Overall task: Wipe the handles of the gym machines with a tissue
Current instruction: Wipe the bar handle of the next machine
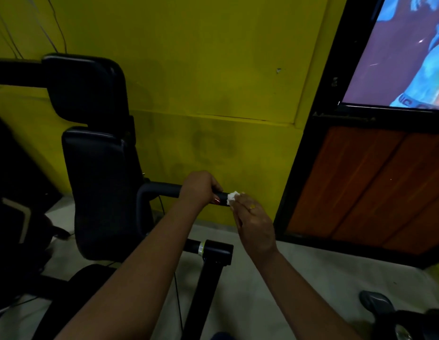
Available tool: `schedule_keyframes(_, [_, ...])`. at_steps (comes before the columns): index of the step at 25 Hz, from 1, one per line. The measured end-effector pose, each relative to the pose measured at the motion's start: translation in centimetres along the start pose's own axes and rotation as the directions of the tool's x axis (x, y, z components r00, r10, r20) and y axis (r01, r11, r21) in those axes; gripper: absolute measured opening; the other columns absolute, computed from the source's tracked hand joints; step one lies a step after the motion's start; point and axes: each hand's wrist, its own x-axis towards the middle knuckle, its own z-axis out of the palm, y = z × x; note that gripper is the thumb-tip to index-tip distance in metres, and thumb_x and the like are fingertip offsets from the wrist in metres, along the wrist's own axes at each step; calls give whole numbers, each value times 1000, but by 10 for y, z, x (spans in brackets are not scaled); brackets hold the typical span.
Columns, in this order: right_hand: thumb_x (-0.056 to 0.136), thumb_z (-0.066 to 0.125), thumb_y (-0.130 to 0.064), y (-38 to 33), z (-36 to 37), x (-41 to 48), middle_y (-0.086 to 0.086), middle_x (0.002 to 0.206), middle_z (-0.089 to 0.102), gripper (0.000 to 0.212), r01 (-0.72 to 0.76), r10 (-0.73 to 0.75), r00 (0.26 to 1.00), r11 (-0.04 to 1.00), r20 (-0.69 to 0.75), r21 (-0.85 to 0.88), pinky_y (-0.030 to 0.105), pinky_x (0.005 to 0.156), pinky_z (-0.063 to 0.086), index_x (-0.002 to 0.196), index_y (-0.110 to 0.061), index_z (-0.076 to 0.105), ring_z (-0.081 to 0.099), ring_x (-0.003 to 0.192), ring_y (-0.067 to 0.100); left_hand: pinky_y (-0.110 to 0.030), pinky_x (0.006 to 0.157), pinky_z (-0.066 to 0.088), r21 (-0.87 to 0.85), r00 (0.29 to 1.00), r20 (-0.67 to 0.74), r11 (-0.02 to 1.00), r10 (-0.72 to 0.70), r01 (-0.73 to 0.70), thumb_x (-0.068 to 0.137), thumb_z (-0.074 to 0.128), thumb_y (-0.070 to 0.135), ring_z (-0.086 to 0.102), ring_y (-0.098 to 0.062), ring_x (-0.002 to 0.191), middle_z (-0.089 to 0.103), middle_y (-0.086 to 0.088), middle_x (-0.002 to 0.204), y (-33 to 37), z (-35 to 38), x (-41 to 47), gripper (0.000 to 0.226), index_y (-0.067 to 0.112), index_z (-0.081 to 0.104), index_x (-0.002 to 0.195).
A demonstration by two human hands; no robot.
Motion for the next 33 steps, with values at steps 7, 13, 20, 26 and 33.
schedule_keyframes(7, [87, 63, -2, 4, 1, 43, 14, 88, 68, 14, -326, 332, 916, 943, 226, -66, 23, 60, 37, 95, -9, 73, 63, 83, 31, -28, 85, 51, -58, 998, 3, 996, -69, 69, 75, 82, 12, 65, -16, 99, 72, -3, 110, 1, -3, 2, 34, 16, 75, 108])
schedule_keyframes(13, [82, 59, 6, 2, -9, 36, 15, 102, 70, 31, -196, 205, 946, 979, 252, -61, 28, 67, 50, 109, -5, 70, 64, 95, 31, -29, 87, 51, -138, 997, -38, 988, -73, 67, 76, 81, 11, 65, -19, 101, 72, -7, 111, -1, 3, -1, 33, 13, 75, 109])
schedule_keyframes(20, [100, 41, 4, 23, -11, 56, 17, 109, 67, 28, -939, 616, 253, -28, 746, 342, 36, 72, 51, 122, 8, 57, 65, 96, 33, -34, 94, 49, -212, 993, -95, 976, -70, 48, 77, 79, 7, 64, -23, 104, 71, -11, 112, -4, 10, -5, 33, 8, 74, 110])
schedule_keyframes(26, [102, 26, 7, -25, 3, 22, 24, 138, 47, 38, -320, 557, -2, -788, 831, 527, 29, 96, 47, 136, 9, 41, 51, 125, 34, -34, 94, 50, -211, 993, -84, 975, -89, 69, 79, 78, 7, 65, -22, 104, 71, -11, 112, -2, 10, -4, 32, 8, 73, 111])
schedule_keyframes(33, [92, 58, 2, -22, 1, 14, 10, 116, 64, 33, -694, 869, 138, -257, 475, 672, 28, 77, 52, 125, -4, 59, 63, 89, 17, -29, 89, 50, -201, 993, -79, 977, -90, 73, 77, 79, 9, 65, -21, 104, 71, -11, 112, -2, 9, -5, 34, 9, 74, 111])
